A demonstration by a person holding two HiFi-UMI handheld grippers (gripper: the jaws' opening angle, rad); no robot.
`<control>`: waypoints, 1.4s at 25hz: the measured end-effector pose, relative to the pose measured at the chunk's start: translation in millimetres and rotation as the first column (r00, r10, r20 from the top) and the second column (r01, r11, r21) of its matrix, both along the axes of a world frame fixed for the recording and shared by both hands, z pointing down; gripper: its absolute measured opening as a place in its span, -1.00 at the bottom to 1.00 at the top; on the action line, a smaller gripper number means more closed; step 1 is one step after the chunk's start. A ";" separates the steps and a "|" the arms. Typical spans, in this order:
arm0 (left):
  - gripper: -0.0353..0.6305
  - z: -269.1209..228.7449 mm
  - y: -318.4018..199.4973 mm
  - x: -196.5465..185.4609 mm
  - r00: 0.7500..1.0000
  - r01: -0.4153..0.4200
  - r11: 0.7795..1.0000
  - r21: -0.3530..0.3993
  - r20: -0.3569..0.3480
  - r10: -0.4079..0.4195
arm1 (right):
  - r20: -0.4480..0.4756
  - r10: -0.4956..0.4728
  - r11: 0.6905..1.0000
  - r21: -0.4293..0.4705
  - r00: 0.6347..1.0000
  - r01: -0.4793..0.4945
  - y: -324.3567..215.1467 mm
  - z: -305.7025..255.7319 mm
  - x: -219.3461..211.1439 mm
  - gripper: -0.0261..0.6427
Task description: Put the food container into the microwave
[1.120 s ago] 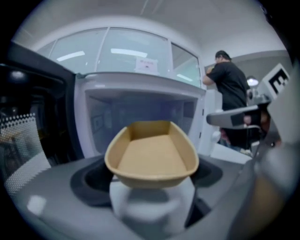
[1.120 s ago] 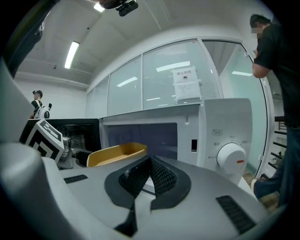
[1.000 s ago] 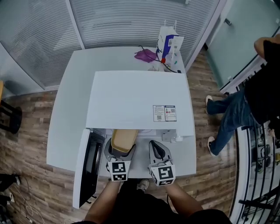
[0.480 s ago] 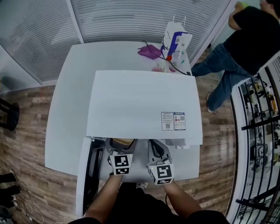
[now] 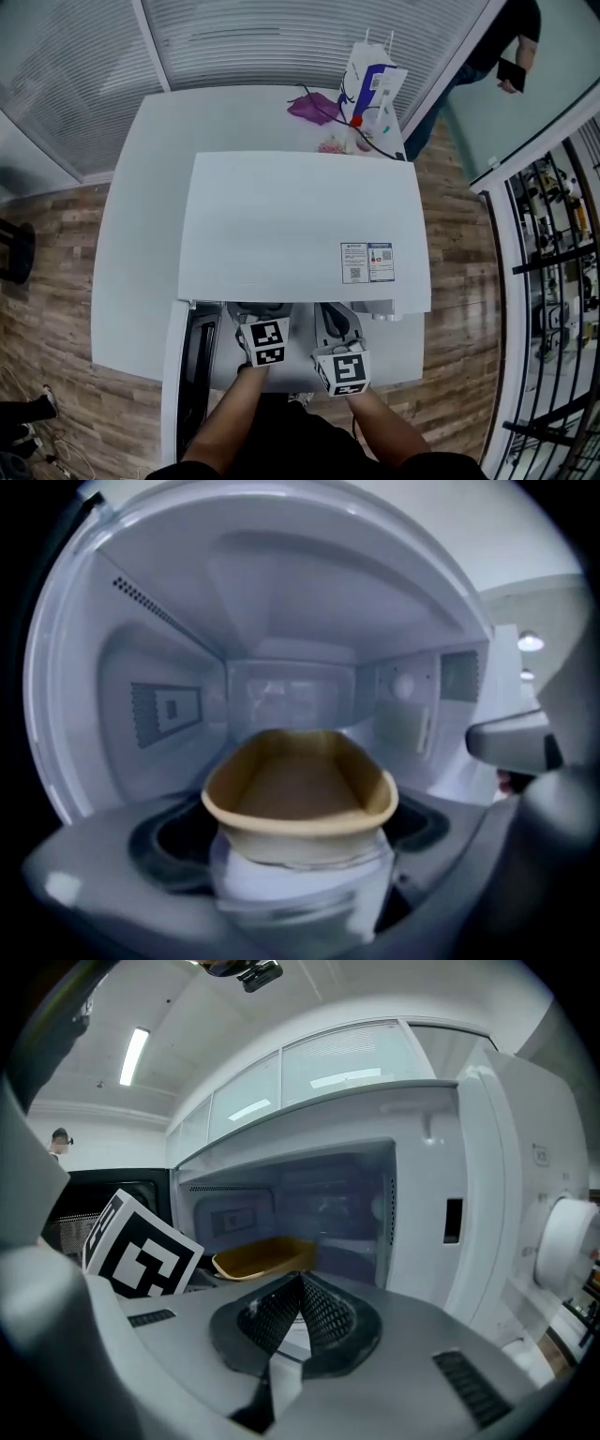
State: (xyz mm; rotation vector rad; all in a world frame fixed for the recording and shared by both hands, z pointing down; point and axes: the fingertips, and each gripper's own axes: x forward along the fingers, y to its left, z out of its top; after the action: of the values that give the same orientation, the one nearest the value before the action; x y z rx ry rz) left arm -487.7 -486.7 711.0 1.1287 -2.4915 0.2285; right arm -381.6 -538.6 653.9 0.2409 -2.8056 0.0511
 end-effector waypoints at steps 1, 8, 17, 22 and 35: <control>0.71 -0.2 -0.2 0.2 1.000 0.004 1.000 -0.002 0.002 -0.004 | -0.002 0.003 1.000 0.002 1.000 -0.003 -0.7 -0.2 2.2 -0.91; 0.81 -7.0 13.0 13.7 1.000 0.005 1.000 -0.001 0.012 -0.005 | 0.011 0.006 1.000 0.009 1.000 -0.006 2.0 -8.0 13.9 -0.91; 0.79 -53.9 45.2 71.3 0.999 -0.026 0.998 0.054 0.047 0.023 | 0.077 -0.007 1.000 0.014 0.997 0.006 17.0 -41.9 39.6 -0.91; 0.59 -86.8 58.8 106.0 0.995 -0.061 0.994 0.087 0.086 0.054 | 0.106 -0.013 1.000 0.018 0.994 0.011 26.3 -60.4 59.5 -0.91; -0.88 -146.2 90.1 135.0 0.990 -0.066 0.987 0.147 0.131 0.046 | 0.250 -0.020 0.995 0.098 0.968 -0.004 18.7 -141.0 94.5 -0.91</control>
State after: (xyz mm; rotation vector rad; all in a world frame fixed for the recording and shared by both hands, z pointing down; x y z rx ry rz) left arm -352.7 -396.5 564.8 1.2834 -2.6284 0.1330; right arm -287.1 -520.0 512.9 0.2627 -3.0657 -0.0625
